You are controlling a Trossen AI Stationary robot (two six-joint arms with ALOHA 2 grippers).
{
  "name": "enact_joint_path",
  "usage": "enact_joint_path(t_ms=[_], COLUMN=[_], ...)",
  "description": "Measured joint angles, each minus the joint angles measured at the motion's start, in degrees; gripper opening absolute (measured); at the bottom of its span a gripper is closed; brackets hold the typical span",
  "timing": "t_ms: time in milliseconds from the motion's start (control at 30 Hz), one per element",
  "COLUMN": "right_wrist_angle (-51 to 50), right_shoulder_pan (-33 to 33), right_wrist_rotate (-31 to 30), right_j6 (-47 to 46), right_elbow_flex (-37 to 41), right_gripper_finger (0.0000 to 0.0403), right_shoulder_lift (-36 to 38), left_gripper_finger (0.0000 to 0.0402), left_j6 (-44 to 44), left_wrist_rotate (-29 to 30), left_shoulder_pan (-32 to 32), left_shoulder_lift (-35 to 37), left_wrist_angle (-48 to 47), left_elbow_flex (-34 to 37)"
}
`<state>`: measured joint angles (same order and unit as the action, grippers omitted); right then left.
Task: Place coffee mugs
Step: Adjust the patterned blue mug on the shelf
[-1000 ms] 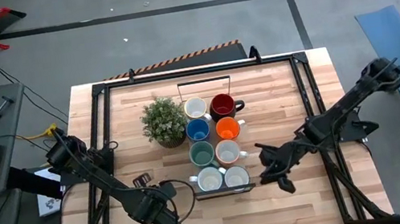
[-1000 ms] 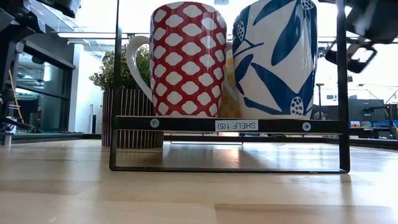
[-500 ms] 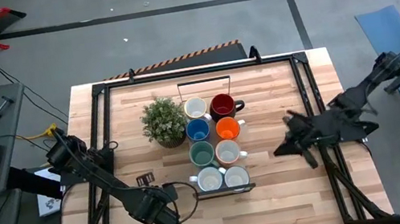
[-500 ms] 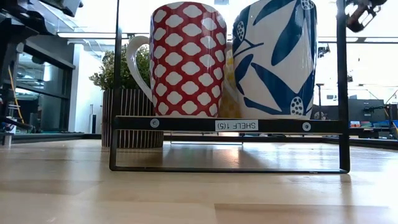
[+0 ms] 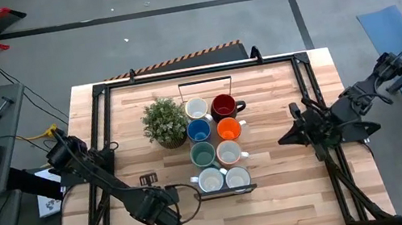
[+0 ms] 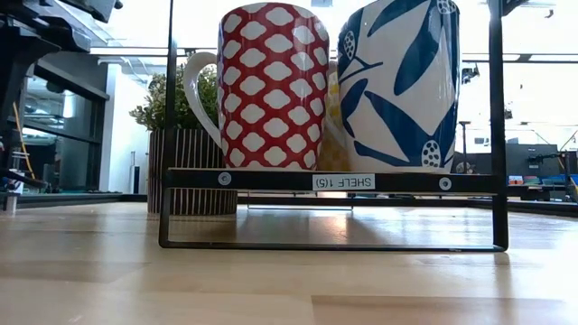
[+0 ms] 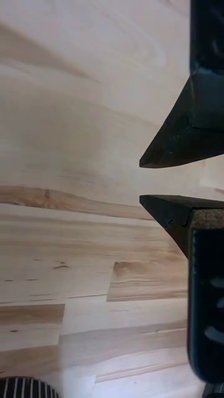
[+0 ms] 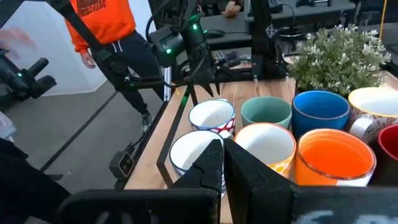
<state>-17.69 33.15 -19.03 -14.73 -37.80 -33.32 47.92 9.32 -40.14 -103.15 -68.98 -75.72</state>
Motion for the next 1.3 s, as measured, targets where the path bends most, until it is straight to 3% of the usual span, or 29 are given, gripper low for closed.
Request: enact_joint_path(t_ms=[300, 500, 633, 733, 867, 1300], right_wrist_angle=[3.71, 5.21, 12.67, 20.77, 23.9, 23.94], right_shoulder_pan=[0.0, -0.04, -0.07, -0.3, -3.47, -21.5], right_wrist_rotate=[-0.04, -4.45, -7.69, -7.7, -6.78, 10.94], right_j6=[7.05, 10.37, 10.71, 9.52, 9.39, 8.55], right_elbow_flex=[0.0, 0.62, 7.01, 13.59, 19.4, 30.9], right_gripper_finger=[0.0, 0.0, 0.0, 0.0, 0.0, 0.0], right_shoulder_lift=[-0.07, -0.37, 0.45, 2.39, 6.74, 17.93], left_gripper_finger=[0.0071, 0.0071, 0.0071, 0.0071, 0.0071, 0.0071], left_j6=[-0.11, -0.11, -0.11, -0.09, -0.09, -0.09], left_wrist_rotate=[0.01, 0.01, 0.01, 0.02, 0.03, 0.03], left_shoulder_pan=[0.0, 0.0, 0.0, 0.0, 0.0, 0.0], left_shoulder_lift=[0.0, 0.0, 0.0, 0.0, 0.0, 0.0], left_wrist_angle=[0.19, 0.27, 0.32, 0.32, 0.32, 0.39], left_elbow_flex=[0.0, 0.0, 0.0, 0.0, 0.0, 0.0])
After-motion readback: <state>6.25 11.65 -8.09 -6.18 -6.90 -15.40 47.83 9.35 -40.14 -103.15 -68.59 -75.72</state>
